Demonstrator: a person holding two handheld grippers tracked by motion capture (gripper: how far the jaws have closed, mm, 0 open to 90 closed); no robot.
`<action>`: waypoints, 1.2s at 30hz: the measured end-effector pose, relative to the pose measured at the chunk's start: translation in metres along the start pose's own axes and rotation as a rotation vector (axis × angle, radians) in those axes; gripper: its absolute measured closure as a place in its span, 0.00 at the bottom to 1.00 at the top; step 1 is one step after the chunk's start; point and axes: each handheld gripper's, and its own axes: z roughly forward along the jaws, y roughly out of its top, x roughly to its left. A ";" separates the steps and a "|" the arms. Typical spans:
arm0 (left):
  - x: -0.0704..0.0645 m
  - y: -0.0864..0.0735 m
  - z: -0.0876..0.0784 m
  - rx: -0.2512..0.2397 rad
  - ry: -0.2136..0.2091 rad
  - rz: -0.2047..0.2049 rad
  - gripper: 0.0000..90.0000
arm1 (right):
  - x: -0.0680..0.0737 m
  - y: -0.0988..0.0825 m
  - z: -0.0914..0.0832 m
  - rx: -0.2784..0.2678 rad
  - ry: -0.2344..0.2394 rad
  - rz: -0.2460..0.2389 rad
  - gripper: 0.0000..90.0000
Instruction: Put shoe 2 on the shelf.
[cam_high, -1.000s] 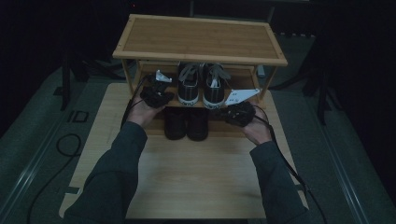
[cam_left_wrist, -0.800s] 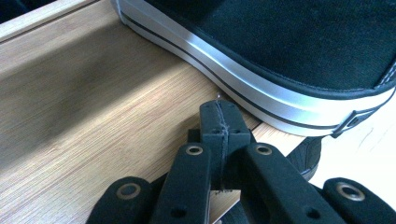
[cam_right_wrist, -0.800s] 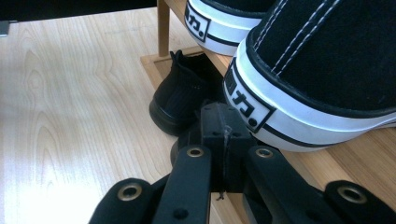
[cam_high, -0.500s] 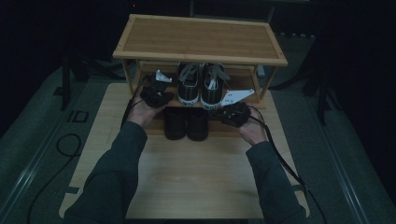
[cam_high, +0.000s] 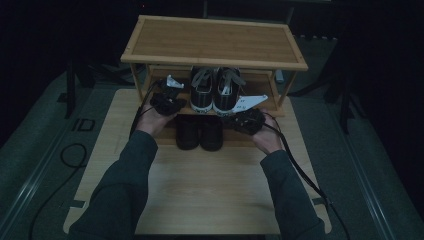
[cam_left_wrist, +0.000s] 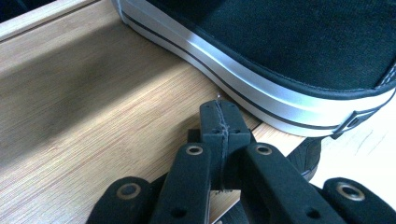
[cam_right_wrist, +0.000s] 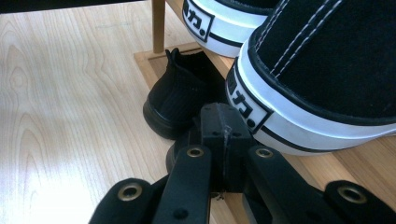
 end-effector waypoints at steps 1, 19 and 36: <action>0.000 0.000 0.000 0.000 -0.001 -0.002 1.00 | 0.000 0.000 0.000 0.002 0.000 -0.003 1.00; -0.001 0.000 0.000 -0.002 0.004 -0.003 1.00 | -0.002 0.001 0.003 -0.005 0.004 0.008 1.00; -0.003 -0.001 -0.001 -0.010 0.025 0.010 1.00 | -0.002 -0.022 0.002 0.047 -0.004 0.031 0.99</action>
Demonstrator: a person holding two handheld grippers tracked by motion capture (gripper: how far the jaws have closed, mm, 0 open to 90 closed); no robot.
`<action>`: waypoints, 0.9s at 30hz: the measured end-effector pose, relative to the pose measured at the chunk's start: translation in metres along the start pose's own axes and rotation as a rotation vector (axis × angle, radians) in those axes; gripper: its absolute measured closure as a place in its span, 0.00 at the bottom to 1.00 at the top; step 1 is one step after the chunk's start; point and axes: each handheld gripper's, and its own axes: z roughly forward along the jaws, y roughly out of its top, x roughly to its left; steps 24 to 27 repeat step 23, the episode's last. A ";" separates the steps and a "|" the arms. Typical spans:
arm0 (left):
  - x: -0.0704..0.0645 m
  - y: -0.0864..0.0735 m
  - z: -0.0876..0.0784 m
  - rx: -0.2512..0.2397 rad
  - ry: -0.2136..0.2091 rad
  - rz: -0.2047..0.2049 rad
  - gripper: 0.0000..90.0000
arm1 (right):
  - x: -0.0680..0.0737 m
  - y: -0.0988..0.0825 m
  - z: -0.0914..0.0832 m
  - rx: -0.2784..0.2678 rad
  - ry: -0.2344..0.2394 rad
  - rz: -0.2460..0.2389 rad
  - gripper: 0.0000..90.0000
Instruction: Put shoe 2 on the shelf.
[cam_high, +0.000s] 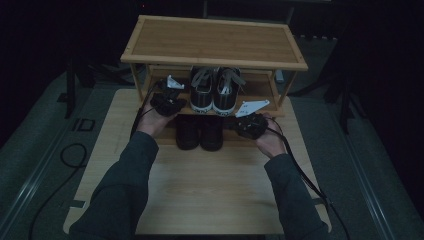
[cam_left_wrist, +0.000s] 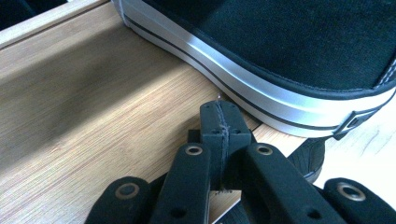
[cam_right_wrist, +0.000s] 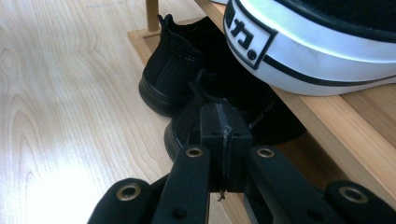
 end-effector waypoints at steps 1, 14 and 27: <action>0.000 0.000 0.000 -0.002 0.002 0.000 1.00 | 0.000 0.000 -0.001 0.000 0.001 -0.003 0.99; 0.002 0.000 -0.008 -0.010 0.022 0.000 0.98 | 0.003 -0.008 -0.002 0.021 0.015 -0.008 0.96; 0.000 0.000 -0.016 -0.020 0.016 0.006 0.96 | 0.005 -0.010 -0.002 0.039 0.020 -0.021 0.95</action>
